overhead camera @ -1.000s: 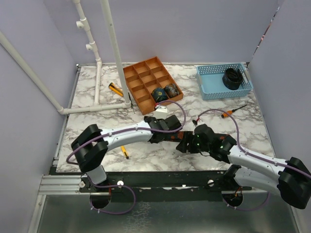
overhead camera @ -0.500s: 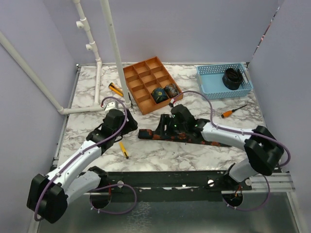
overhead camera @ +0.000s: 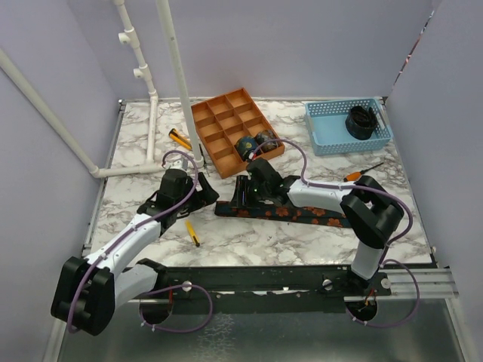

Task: Roll the ties
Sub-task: Roll the tie at the center of the board.

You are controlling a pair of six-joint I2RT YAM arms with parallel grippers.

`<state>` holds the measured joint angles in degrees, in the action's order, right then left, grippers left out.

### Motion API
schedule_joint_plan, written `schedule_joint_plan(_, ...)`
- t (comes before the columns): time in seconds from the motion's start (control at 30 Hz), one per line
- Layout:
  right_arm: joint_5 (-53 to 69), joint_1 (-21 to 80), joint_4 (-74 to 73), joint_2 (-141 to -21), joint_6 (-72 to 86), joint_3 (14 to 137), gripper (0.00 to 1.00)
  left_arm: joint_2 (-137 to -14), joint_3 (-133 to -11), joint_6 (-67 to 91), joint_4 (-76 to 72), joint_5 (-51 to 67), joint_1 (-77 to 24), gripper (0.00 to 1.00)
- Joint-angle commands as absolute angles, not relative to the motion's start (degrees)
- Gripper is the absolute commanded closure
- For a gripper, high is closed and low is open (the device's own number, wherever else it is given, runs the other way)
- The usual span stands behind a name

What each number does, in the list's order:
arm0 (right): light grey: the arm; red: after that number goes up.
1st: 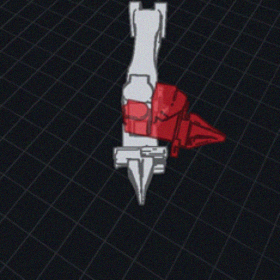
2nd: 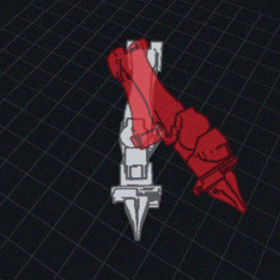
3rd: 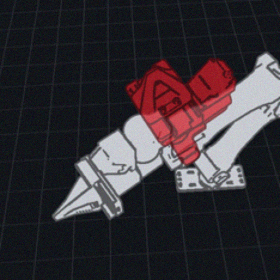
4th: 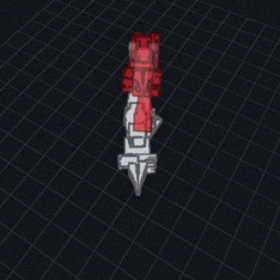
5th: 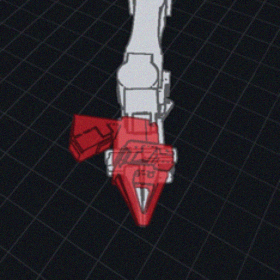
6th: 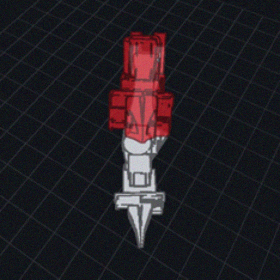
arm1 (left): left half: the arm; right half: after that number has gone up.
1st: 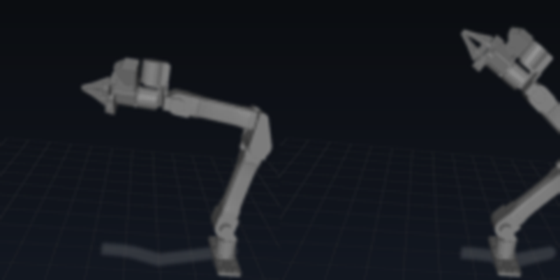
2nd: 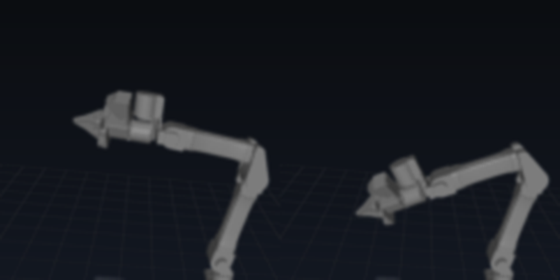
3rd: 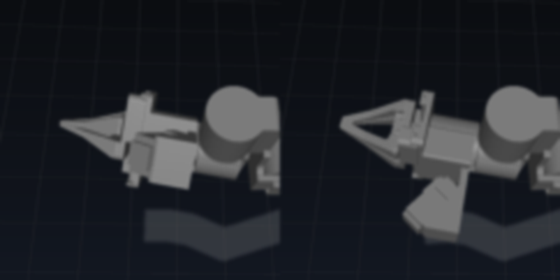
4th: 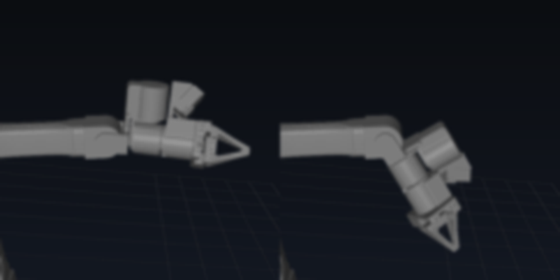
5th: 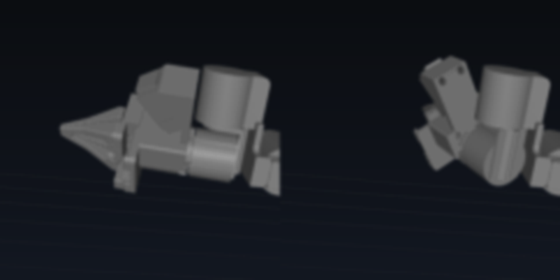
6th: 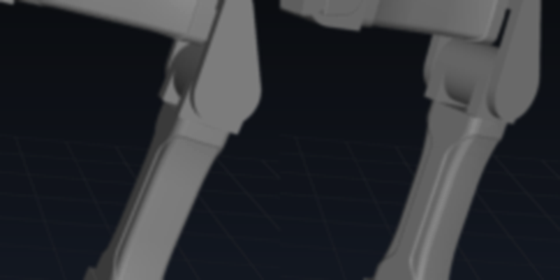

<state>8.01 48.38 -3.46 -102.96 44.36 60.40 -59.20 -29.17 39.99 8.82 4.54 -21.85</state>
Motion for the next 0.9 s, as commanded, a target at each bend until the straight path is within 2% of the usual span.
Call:
schedule_joint_plan(0.0,6.4,48.6,-6.5,-103.9,45.4,59.7,0.46,-61.0,-29.1,38.9,6.4,8.3,-21.2,0.12)
schedule_joint_plan(0.5,6.2,47.3,-3.2,-101.9,45.9,52.3,0.50,-63.7,-27.6,39.6,1.1,17.6,-21.3,0.15)
schedule_joint_plan(0.87,9.5,44.9,-0.5,-100.7,45.8,48.1,0.54,-68.3,-30.8,29.6,6.6,21.6,-21.4,0.21)
